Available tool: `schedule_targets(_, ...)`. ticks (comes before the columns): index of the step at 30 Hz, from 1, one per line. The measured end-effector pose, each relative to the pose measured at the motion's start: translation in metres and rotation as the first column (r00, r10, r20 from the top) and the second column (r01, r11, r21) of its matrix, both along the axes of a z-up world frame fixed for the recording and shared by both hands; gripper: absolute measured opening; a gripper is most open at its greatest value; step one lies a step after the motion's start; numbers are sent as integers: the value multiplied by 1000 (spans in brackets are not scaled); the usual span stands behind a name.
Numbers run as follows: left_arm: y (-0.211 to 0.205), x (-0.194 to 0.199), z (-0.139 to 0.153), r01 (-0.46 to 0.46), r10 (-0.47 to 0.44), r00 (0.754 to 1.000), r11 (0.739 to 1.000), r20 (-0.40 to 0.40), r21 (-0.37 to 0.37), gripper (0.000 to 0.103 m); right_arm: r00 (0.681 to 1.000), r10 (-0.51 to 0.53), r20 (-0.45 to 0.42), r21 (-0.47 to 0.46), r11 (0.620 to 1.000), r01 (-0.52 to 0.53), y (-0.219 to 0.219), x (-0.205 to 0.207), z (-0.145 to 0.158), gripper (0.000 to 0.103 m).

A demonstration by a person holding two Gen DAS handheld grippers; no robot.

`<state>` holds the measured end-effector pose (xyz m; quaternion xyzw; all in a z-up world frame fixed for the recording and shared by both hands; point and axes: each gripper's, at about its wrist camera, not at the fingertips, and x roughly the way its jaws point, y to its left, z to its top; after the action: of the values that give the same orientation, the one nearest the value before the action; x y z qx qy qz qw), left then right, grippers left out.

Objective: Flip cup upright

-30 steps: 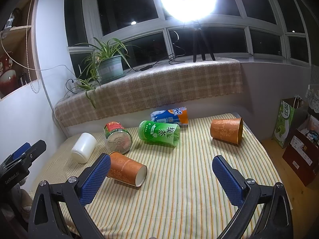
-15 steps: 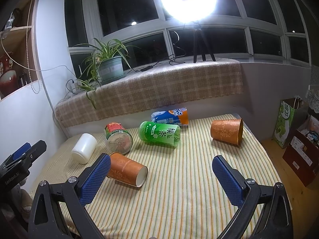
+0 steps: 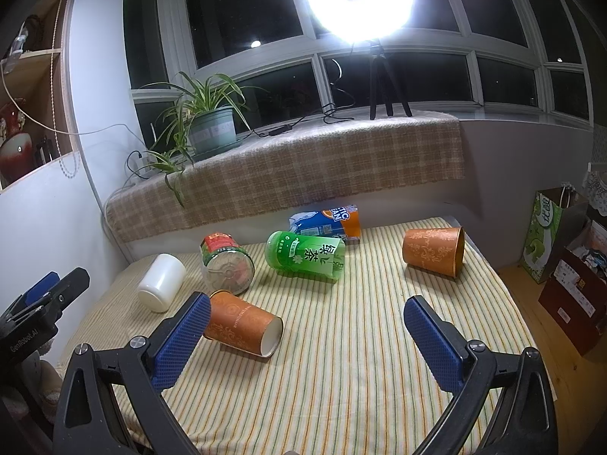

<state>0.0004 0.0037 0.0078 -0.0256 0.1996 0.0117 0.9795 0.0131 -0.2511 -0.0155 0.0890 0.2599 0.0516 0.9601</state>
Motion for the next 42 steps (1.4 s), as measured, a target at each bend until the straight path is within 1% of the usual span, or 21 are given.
schedule_targets(2, 3, -1, 5, 1, -1, 1000, 1000, -1, -1, 103, 1000, 3, -2, 0, 1000, -3, 1, 1, 1, 103)
schedule_targets(10, 7, -2, 0, 2, -2, 1000, 1000, -7, 2, 103, 999, 44, -15, 10, 999, -44, 11, 11, 2, 103)
schedule_targets(15, 27, -2, -10, -13, 13, 999, 1000, -34, -1, 103, 993, 112, -26, 29, 993, -111, 26, 23, 5, 103)
schedule_targets(20, 50, -8, -18, -57, 56, 997, 998, -60, -10, 103, 977, 208, -47, 48, 977, -206, 52, 41, 9, 103)
schedule_targets(27, 81, -21, -24, -123, 123, 989, 992, -82, -3, 103, 941, 327, -84, 87, 943, -320, 99, 76, 11, 103)
schedule_targets(31, 96, -29, -28, -159, 157, 983, 987, -97, -10, 103, 913, 387, -128, 159, 917, -366, 124, 99, 8, 103)
schedule_targets(35, 112, -36, -31, -192, 189, 976, 981, -110, -18, 103, 889, 426, -169, 209, 897, -390, 148, 121, 3, 103)
schedule_targets(37, 119, -39, -32, -206, 202, 973, 978, -116, -23, 103, 871, 450, -196, 234, 884, -404, 163, 134, 0, 103)
schedule_targets(42, 135, -47, -35, -235, 229, 965, 971, -124, -38, 103, 839, 478, -261, 278, 869, -408, 194, 162, -12, 103)
